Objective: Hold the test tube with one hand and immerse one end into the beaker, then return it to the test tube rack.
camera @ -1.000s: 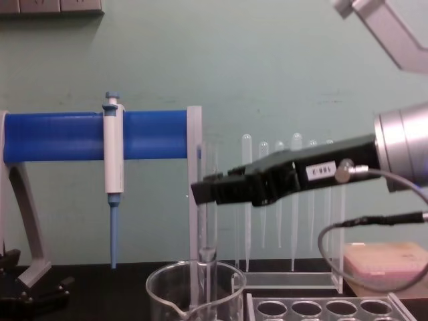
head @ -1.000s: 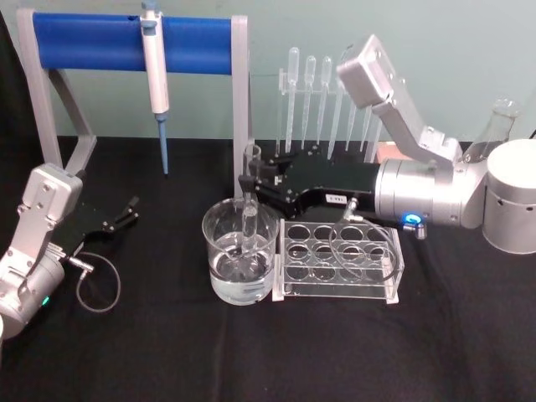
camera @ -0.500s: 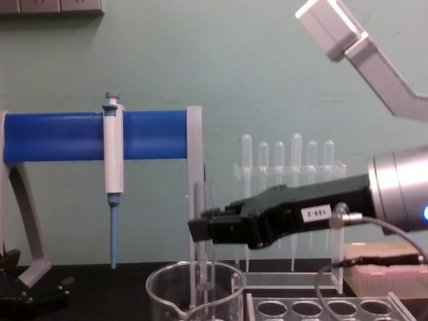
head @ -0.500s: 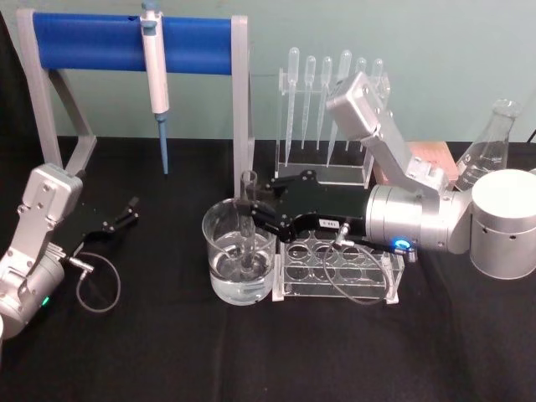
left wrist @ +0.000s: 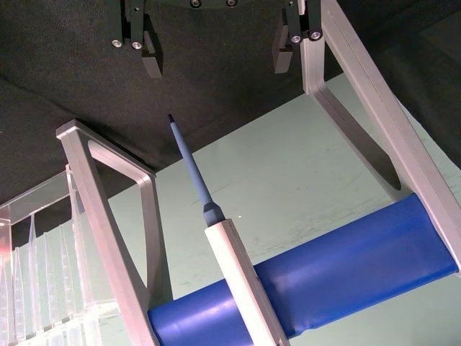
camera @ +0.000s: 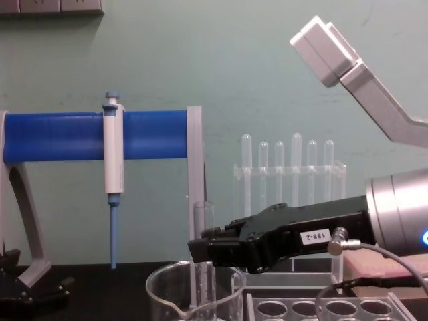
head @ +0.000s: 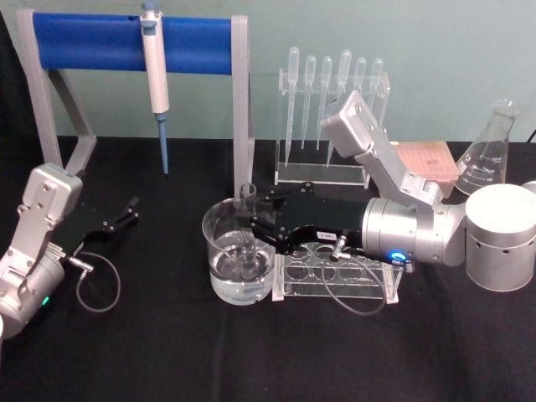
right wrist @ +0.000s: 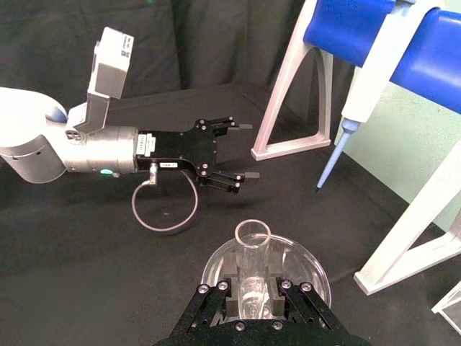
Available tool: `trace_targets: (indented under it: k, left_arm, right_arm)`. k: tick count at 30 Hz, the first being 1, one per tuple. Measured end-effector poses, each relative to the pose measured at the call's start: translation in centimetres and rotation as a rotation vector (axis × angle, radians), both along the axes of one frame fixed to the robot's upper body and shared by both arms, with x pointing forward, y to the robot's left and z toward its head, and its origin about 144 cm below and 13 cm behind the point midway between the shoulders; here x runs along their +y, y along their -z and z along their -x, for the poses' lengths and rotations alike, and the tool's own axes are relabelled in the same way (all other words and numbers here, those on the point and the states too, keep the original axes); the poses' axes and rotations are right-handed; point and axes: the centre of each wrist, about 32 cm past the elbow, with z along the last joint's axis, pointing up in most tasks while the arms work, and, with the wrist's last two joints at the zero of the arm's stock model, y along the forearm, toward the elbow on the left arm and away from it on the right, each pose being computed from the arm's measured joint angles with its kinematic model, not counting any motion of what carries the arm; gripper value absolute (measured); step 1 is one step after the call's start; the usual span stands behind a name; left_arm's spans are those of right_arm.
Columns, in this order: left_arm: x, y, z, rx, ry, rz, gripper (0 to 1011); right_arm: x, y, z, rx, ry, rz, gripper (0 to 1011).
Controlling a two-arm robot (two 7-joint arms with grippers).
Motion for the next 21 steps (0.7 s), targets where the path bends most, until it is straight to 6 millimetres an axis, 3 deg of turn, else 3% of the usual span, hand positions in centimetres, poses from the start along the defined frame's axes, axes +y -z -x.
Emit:
trace_targets:
  k: [21]
  left_arm:
    - [0.0,0.0,0.0,0.0,0.0,0.0,1000]
  right_arm:
    - [-0.11,0.21,0.04,0.001,0.004,0.003,231]
